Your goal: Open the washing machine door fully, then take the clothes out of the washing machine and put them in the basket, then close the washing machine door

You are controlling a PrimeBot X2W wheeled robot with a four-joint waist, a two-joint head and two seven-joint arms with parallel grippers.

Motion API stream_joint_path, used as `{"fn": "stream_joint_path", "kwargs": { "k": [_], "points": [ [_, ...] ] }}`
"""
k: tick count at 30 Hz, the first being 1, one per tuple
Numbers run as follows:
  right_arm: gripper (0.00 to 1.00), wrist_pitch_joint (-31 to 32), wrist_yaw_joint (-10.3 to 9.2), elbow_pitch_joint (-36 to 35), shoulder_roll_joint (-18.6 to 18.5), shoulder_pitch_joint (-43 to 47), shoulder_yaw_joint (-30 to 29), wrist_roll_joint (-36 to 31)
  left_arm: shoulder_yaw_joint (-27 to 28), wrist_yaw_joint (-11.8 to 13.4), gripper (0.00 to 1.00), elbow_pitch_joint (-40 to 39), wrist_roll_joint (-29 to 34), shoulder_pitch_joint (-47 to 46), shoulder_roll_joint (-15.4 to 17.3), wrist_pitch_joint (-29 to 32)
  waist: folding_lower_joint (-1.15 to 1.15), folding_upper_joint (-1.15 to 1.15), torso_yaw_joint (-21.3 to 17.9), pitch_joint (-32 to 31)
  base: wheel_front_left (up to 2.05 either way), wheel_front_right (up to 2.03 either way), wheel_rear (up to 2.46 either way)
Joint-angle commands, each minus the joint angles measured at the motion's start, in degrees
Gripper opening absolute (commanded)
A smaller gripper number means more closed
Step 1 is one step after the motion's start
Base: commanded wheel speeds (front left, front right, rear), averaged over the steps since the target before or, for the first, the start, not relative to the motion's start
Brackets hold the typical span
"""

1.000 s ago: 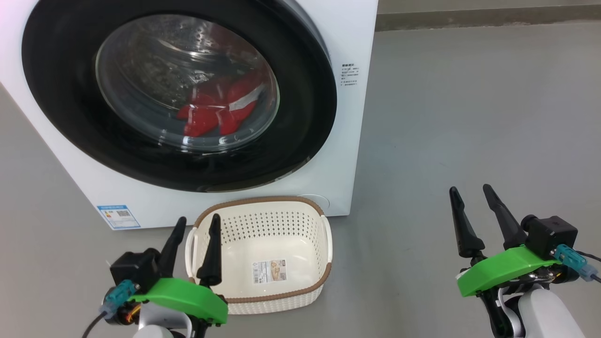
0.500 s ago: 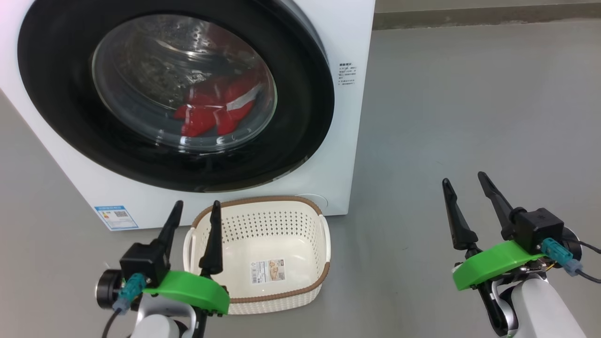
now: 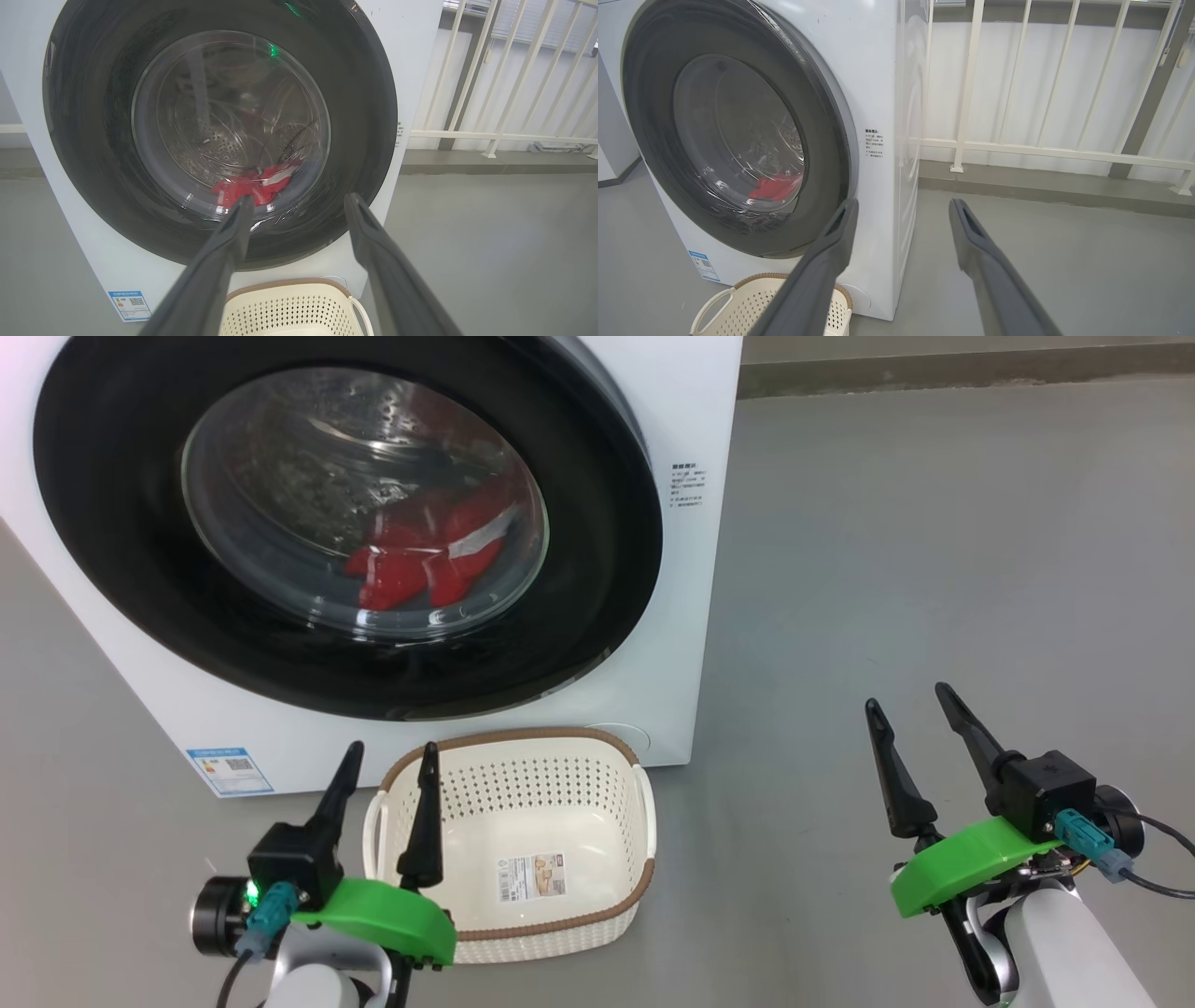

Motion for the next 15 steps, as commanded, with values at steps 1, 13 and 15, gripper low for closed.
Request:
{"fn": "stream_joint_path", "kwargs": {
  "k": [1,13,15],
  "points": [
    [1.0,-0.38,0.03,-1.12,-0.38,-2.43,1.36,-0.24,1.75,0.61,1.0,-0.98,-0.4,-2.61,1.03,-0.69,0.0,0.0,-0.01,0.0,0.0,0.0,0.0],
    [1.0,-0.38,0.03,-0.9,-0.38,-2.62,0.96,-0.25,1.43,0.72,1.0,-0.2,-1.35,-2.8,1.03,-0.69,0.0,0.0,0.33,0.28,0.0,0.0,0.0],
    [1.0,-0.38,0.03,-1.09,-0.38,-2.74,0.76,-0.3,1.21,0.63,1.0,-0.44,-1.67,-2.83,1.03,-0.69,0.0,0.0,0.53,0.55,0.0,0.0,0.0]
  ]
}}
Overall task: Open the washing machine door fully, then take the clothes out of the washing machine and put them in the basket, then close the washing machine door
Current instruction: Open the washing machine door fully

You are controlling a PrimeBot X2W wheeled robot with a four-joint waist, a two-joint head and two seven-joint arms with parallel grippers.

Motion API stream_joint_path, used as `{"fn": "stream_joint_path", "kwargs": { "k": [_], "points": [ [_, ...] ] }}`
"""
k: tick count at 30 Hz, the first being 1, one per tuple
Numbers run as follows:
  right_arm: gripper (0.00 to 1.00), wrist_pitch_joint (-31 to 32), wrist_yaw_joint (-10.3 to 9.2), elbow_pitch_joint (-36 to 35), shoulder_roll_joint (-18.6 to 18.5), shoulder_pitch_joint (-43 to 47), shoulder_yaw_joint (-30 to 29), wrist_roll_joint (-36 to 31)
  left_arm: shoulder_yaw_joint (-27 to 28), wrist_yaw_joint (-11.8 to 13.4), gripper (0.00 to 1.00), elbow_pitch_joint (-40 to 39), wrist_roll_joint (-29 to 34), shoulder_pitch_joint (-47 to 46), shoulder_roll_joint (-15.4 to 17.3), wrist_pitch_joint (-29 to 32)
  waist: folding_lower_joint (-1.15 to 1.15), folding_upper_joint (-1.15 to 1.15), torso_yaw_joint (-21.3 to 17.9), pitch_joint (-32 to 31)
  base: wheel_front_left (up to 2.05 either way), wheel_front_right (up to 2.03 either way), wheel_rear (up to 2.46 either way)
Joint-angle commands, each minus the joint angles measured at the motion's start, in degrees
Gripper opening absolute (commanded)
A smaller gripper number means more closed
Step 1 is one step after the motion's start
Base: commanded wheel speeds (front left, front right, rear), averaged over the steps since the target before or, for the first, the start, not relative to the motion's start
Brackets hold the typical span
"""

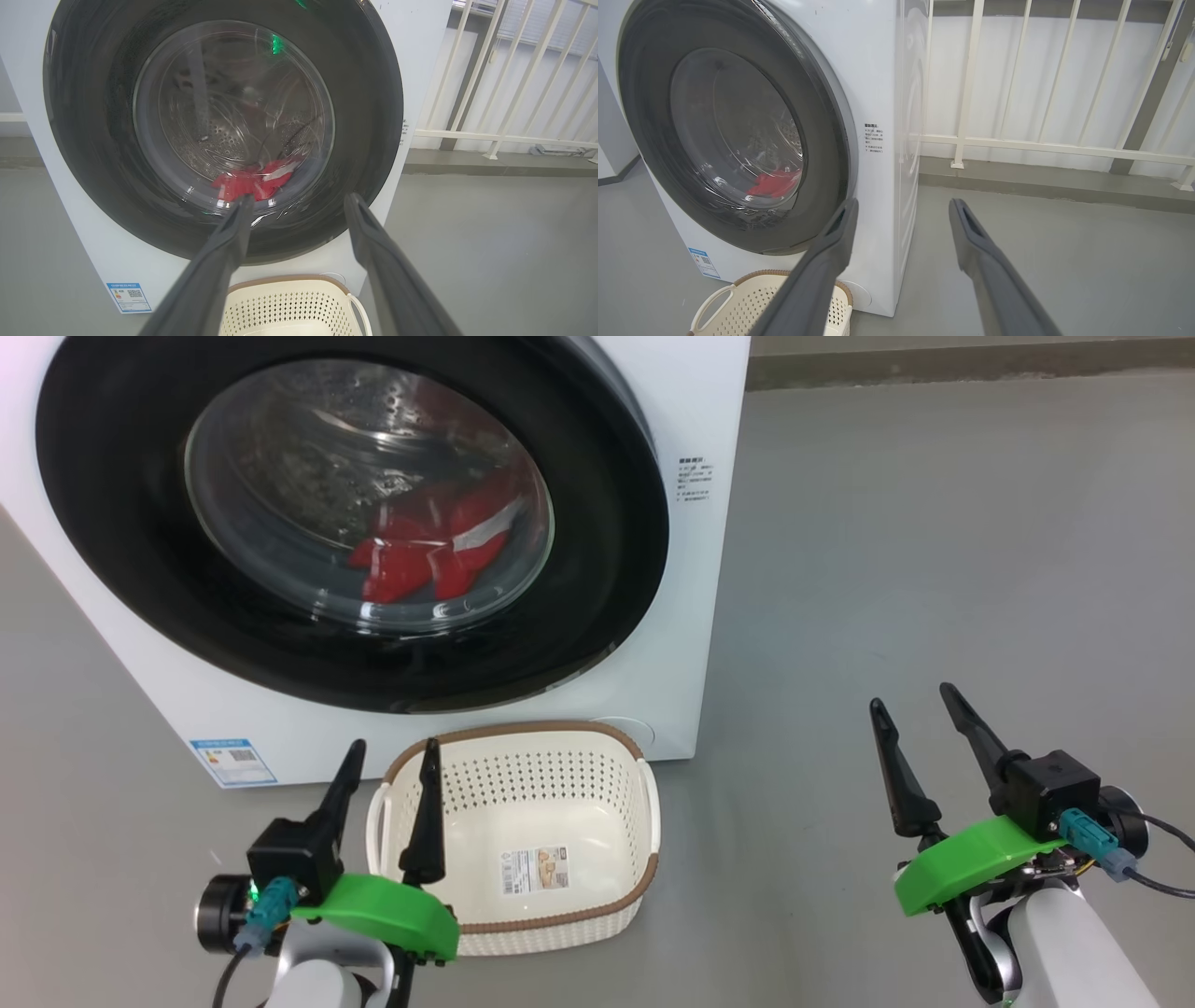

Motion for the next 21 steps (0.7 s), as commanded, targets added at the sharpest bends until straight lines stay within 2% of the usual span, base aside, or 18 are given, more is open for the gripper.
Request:
{"fn": "stream_joint_path", "kwargs": {
  "k": [1,4,5,6,7,8,9,10,13,21],
  "points": [
    [1.0,-0.37,0.03,-1.72,-0.38,-2.81,0.88,-0.36,1.21,0.18,1.0,-1.64,-0.72,-2.31,1.03,-0.7,0.0,0.0,0.28,0.48,0.0,0.0,0.0],
    [1.0,-0.37,0.03,-2.25,-0.38,-3.32,0.53,-0.37,0.65,-0.21,1.0,-2.52,-1.51,-2.7,1.03,-0.7,0.0,0.0,0.7,1.63,0.0,0.0,0.0],
    [0.89,-0.37,0.03,-2.46,-0.38,-3.49,0.4,-0.41,0.47,-0.24,1.0,-2.82,-1.59,-2.82,1.03,-0.7,0.0,0.0,0.87,2.01,0.0,0.0,0.0],
    [0.75,-0.37,0.03,-2.67,-0.38,-3.69,0.28,-0.42,0.32,-0.24,1.0,-3.15,-1.65,-2.94,1.03,-0.7,0.0,0.0,1.03,2.43,0.0,0.0,0.0],
    [0.48,-0.37,0.03,-2.88,-0.38,-3.92,0.16,-0.41,0.18,-0.25,1.0,-3.5,-1.7,-3.06,1.03,-0.7,0.0,0.0,1.21,2.86,0.0,0.0,0.0],
    [0.35,-0.37,0.03,-3.07,-0.38,-4.19,0.02,-0.4,0.05,-0.27,1.0,-3.87,-1.79,-3.18,1.03,-0.7,0.0,0.0,1.39,3.3,0.0,0.0,0.0],
    [0.05,-0.37,0.03,-3.16,-0.38,-4.5,-0.06,-0.36,-0.07,-0.27,1.0,-4.26,-1.88,-3.29,1.03,-0.7,0.0,0.0,1.58,3.77,0.0,0.0,0.0],
    [0.0,-0.37,0.03,-3.16,-0.38,-4.87,-0.14,-0.31,-0.21,-0.29,1.0,-4.71,-1.95,-3.4,1.03,-0.7,0.0,0.0,1.76,4.27,0.0,0.0,0.0],
    [0.0,-0.37,0.03,-3.19,-0.38,-6.76,-0.56,0.59,-0.9,-0.21,1.0,-6.33,-1.43,-3.62,1.03,-0.7,0.0,0.0,2.52,6.19,0.0,0.0,0.0],
    [0.0,-0.37,0.03,-0.73,-0.38,-12.84,-0.22,12.17,-1.16,-0.38,1.0,-10.6,-0.56,-4.11,1.04,-0.7,0.0,0.0,3.73,10.79,0.0,0.0,0.0]
  ]
}}
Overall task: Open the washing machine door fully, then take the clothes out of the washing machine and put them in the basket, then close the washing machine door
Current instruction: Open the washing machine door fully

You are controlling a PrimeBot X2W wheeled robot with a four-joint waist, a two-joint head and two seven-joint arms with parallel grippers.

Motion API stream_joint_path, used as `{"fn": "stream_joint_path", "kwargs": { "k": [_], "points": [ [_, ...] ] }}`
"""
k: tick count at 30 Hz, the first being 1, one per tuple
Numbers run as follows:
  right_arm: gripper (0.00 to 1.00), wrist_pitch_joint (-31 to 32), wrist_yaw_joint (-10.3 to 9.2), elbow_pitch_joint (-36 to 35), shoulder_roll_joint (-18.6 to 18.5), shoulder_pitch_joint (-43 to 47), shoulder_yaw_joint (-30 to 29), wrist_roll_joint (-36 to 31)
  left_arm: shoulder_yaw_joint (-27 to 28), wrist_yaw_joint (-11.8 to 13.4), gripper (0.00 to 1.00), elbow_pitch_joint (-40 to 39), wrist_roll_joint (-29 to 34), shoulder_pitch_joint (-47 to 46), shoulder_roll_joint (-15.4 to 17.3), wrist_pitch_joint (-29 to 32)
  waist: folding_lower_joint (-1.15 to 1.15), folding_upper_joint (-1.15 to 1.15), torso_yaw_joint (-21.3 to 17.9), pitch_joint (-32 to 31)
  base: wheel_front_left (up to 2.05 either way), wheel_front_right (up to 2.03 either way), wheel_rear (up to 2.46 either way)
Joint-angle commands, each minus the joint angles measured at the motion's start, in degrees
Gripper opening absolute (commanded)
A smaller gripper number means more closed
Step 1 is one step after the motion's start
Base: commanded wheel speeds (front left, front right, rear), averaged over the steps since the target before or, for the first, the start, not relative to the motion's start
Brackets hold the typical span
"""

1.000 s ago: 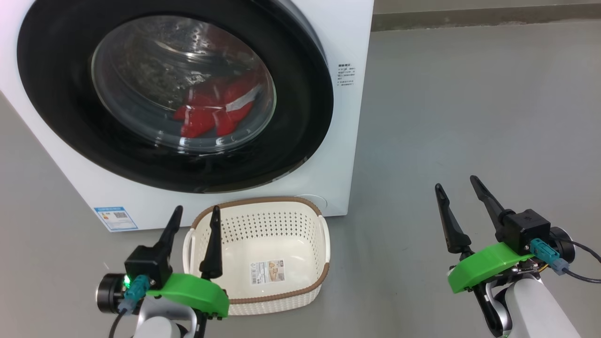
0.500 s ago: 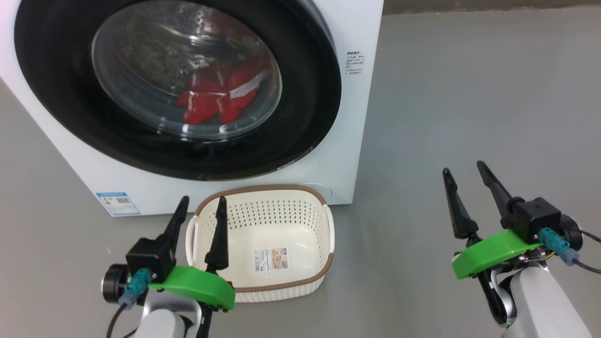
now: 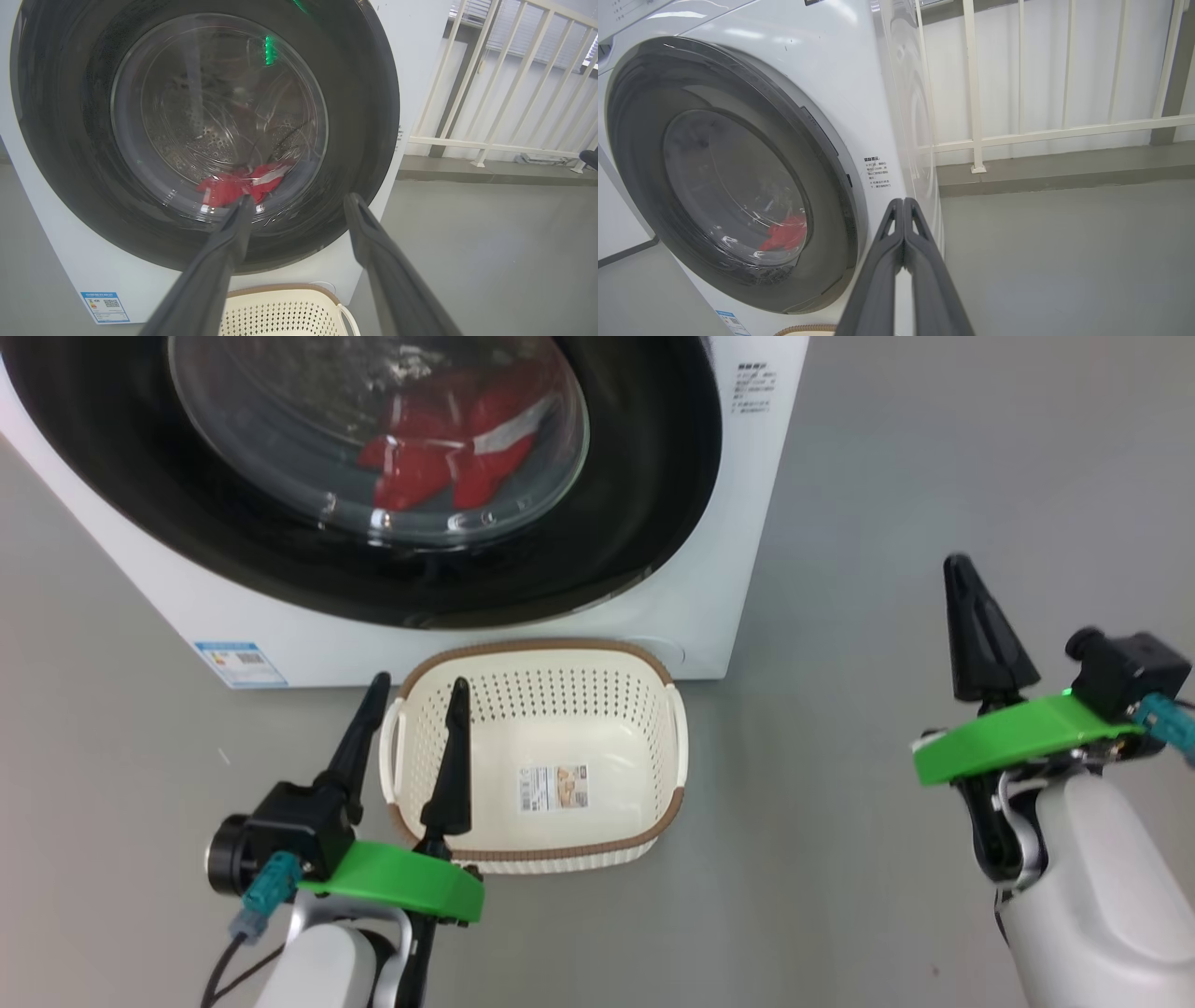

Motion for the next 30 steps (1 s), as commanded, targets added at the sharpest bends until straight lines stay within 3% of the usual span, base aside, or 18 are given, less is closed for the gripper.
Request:
{"fn": "stream_joint_path", "kwargs": {
  "k": [1,17,30],
  "points": [
    [0.0,-0.37,0.03,-0.98,-0.09,-3.05,1.39,1.18,1.65,-0.35,1.0,-2.27,0.4,-2.36,1.02,-0.68,0.0,0.0,0.93,2.6,0.0,0.0,0.0],
    [0.0,0.84,0.03,1.99,-0.52,-16.42,3.08,18.05,1.74,-0.32,1.0,-7.37,0.58,-4.36,1.01,-0.68,0.0,0.0,2.09,11.26,0.0,0.0,0.0],
    [0.0,15.16,0.03,0.11,-2.8,-26.71,2.31,42.76,0.78,-0.27,1.0,-11.4,1.57,-5.45,1.02,-0.68,0.0,0.0,3.83,17.67,0.0,0.0,0.0]
  ]
}}
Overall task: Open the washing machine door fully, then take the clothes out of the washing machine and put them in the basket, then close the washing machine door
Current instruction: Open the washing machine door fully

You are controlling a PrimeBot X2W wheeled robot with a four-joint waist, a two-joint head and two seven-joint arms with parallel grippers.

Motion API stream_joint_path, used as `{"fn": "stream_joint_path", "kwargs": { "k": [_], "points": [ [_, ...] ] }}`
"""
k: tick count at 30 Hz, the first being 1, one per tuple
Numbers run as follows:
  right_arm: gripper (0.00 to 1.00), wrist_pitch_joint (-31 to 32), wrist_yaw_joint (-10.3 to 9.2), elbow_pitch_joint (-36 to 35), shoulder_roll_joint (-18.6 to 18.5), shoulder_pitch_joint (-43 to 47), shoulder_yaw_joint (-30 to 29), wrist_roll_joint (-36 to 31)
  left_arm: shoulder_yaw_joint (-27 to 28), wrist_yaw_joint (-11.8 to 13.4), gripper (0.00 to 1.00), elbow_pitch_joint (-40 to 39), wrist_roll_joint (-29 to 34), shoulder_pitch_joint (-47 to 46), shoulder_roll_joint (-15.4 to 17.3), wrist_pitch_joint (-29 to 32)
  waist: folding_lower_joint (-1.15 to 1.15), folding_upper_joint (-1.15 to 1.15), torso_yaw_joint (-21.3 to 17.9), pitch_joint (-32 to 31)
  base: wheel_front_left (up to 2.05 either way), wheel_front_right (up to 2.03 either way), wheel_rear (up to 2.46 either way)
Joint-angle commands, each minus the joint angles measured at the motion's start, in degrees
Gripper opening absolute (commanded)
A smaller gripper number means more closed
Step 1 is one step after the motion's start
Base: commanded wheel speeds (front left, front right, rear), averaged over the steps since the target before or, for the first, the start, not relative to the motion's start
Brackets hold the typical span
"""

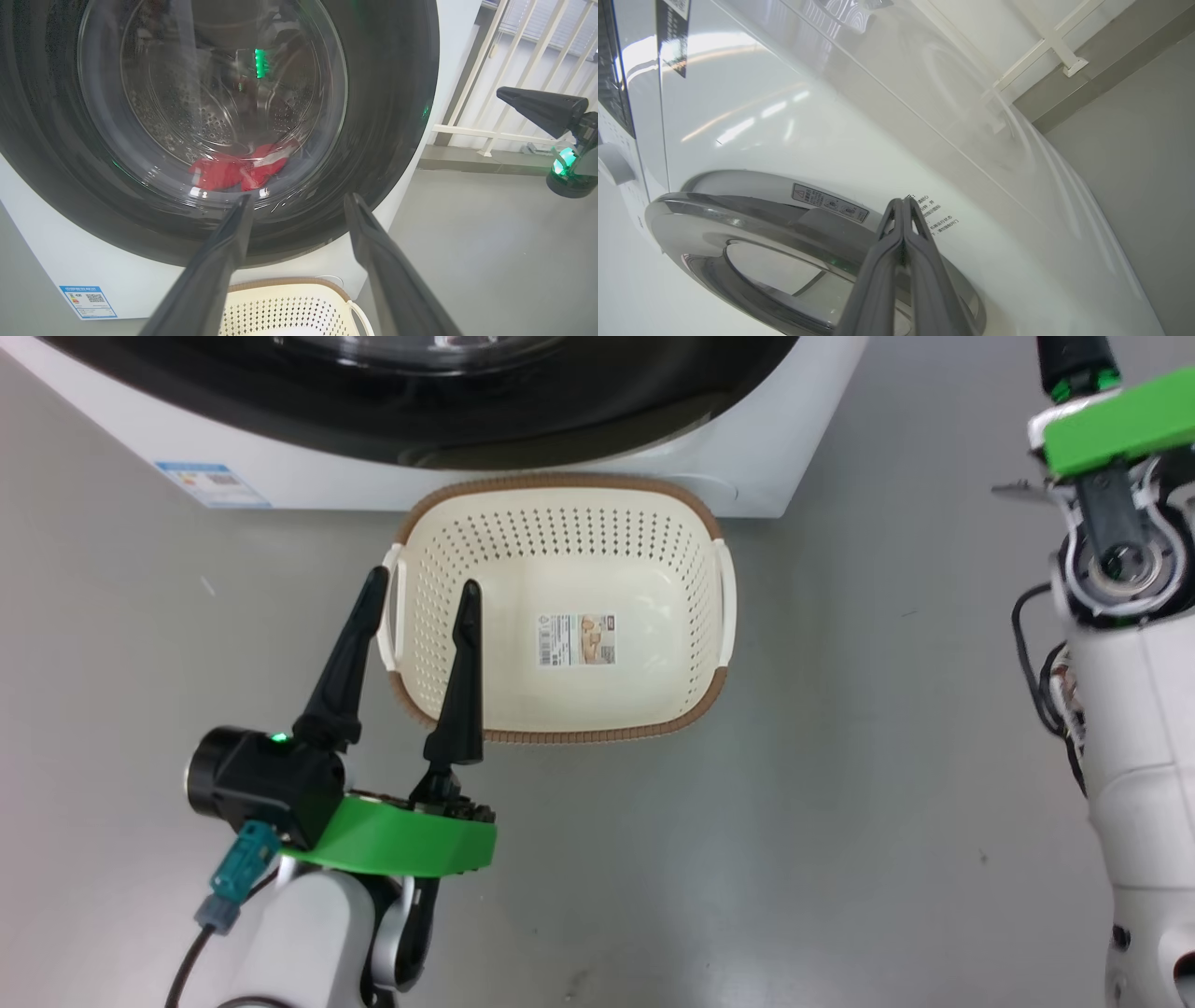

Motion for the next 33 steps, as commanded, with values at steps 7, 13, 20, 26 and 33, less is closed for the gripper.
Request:
{"fn": "stream_joint_path", "kwargs": {
  "k": [7,13,20,26,33],
  "points": [
    [0.0,10.37,0.03,-0.21,1.04,-6.91,-0.91,9.52,0.54,-0.06,1.0,-2.23,0.23,-1.33,1.02,-0.44,0.0,0.0,1.55,3.68,0.0,0.0,0.0],
    [0.0,16.67,0.03,2.38,0.77,-11.0,-1.45,12.07,-0.01,-0.16,1.0,-2.37,0.29,-1.93,1.02,-0.44,0.0,0.0,2.51,5.28,0.0,0.0,0.0],
    [0.0,22.09,0.03,4.41,0.85,-14.07,-1.54,13.41,-0.61,0.04,1.0,-2.28,-0.03,-2.14,1.02,-0.44,0.0,0.0,3.33,6.37,0.0,0.0,0.0],
    [0.0,26.13,0.03,6.08,0.58,-17.0,-2.41,14.23,-1.06,0.04,1.0,-2.3,-0.16,-2.47,1.02,-0.44,0.0,0.0,4.02,7.35,0.0,0.0,0.0],
    [0.0,28.71,0.03,9.87,0.33,-20.87,-3.38,12.89,-1.96,0.04,1.0,-2.17,-0.55,-2.9,1.02,-0.44,0.0,0.0,4.88,8.25,0.0,0.0,0.0]
  ]
}}
